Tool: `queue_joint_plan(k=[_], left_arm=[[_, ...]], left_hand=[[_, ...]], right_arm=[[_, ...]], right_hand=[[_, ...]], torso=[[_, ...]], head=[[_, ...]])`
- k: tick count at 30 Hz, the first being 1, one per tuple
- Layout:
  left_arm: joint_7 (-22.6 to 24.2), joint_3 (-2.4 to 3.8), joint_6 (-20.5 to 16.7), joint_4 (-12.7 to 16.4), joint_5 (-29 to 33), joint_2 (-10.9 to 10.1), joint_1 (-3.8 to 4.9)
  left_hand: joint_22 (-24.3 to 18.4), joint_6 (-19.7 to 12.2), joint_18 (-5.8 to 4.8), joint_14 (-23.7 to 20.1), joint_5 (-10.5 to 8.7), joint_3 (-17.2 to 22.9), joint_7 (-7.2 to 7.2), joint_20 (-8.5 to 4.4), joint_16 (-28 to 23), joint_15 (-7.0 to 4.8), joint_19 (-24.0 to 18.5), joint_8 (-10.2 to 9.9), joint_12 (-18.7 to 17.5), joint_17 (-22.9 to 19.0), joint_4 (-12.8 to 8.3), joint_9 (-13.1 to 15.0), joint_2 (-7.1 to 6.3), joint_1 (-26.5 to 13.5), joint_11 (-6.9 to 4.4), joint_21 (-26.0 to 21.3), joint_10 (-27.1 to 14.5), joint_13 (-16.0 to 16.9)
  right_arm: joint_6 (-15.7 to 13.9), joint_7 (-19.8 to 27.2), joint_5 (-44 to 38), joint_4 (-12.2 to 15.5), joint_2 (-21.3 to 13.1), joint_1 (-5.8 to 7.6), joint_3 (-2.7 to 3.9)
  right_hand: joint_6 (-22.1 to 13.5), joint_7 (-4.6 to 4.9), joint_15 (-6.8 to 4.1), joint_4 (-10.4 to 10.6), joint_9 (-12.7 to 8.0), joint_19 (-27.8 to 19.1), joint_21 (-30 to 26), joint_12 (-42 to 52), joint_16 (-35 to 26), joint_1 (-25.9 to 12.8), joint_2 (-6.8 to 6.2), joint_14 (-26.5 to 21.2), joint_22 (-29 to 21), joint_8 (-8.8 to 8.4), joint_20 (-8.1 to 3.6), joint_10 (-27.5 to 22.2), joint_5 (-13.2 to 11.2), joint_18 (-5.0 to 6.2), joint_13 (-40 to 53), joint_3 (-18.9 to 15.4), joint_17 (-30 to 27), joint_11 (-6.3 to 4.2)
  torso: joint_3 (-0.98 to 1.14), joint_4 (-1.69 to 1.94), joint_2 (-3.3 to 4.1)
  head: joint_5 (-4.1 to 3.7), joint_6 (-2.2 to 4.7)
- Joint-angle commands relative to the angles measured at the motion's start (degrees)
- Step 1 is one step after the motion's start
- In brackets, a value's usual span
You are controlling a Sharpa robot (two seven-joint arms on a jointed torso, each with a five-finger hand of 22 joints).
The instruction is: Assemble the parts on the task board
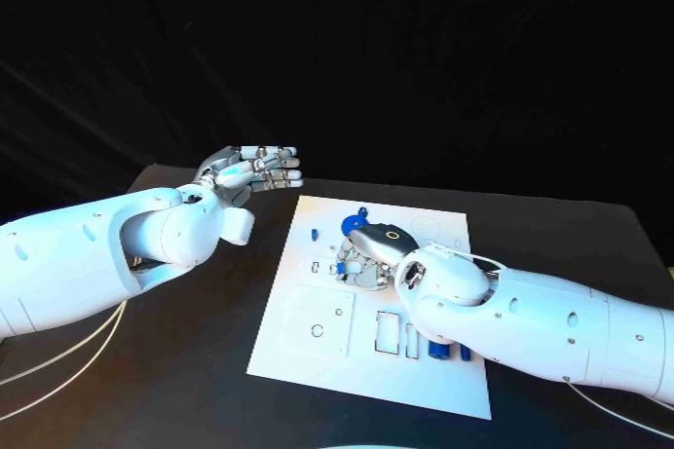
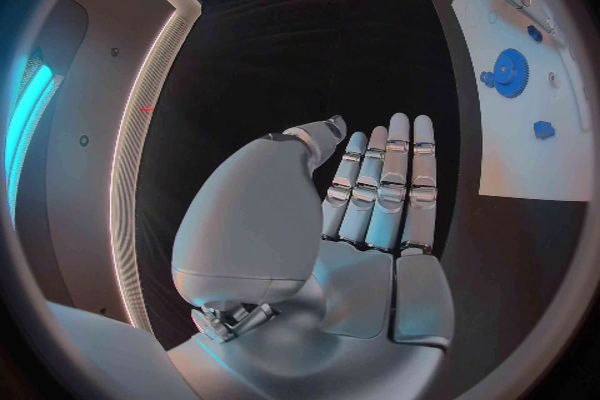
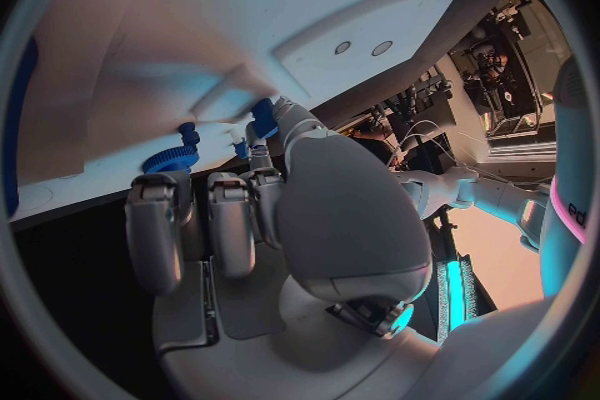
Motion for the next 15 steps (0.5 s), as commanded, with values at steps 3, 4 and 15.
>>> queue_joint_plan(k=[3,4,15], left_arm=[[0.31,0.04,1.05,0.15,0.12,0.11,0.07],[0.30,0.04,1.05,0.15,0.12,0.11,0.07],[0.23,0.04,1.13,0.18,0.12,0.09,0.07]], left_hand=[[-0.07,-0.26,0.01,-0.12,-0.11,0.02,0.70,0.17,0.28,0.01,-0.34,0.06,-0.07,0.06,0.06,0.06,0.12,-0.48,0.13,-0.02,-0.02,0.02],[-0.07,-0.26,0.01,-0.12,-0.11,0.02,0.70,0.17,0.28,0.01,-0.34,0.06,-0.07,0.06,0.06,0.06,0.12,-0.48,0.13,-0.02,-0.02,0.02],[-0.07,-0.26,0.01,-0.12,-0.11,0.02,0.70,0.17,0.28,0.01,-0.34,0.06,-0.07,0.06,0.06,0.06,0.12,-0.48,0.13,-0.02,-0.02,0.02]], right_arm=[[1.24,-0.62,-0.94,-0.44,0.11,-0.14,-0.08],[1.39,-0.65,-0.94,-0.49,0.13,-0.14,-0.08],[3.08,-1.02,-1.20,-0.75,0.17,-0.15,-0.09]], right_hand=[[0.55,-0.47,-0.41,0.30,0.68,3.73,-0.15,0.18,0.11,-0.20,0.32,5.64,12.73,0.39,-0.56,0.70,0.05,-0.82,7.66,-0.01,13.69,-0.37],[0.55,-0.47,-0.41,0.30,0.68,3.73,-0.15,0.18,0.11,-0.20,0.32,5.64,12.73,0.39,-0.56,0.70,0.05,-0.82,7.66,-0.01,13.69,-0.37],[0.32,-0.39,-0.39,0.16,0.64,3.59,-0.32,-0.03,0.05,-0.25,0.12,5.61,12.60,0.29,-0.55,0.55,-0.09,-0.76,7.48,-0.02,13.56,-0.33]], torso=[[-0.01,0.00,0.00],[-0.03,0.00,-0.01],[0.00,-0.02,0.03]], head=[[0.06,-0.04],[0.05,-0.06],[0.02,-0.13]])
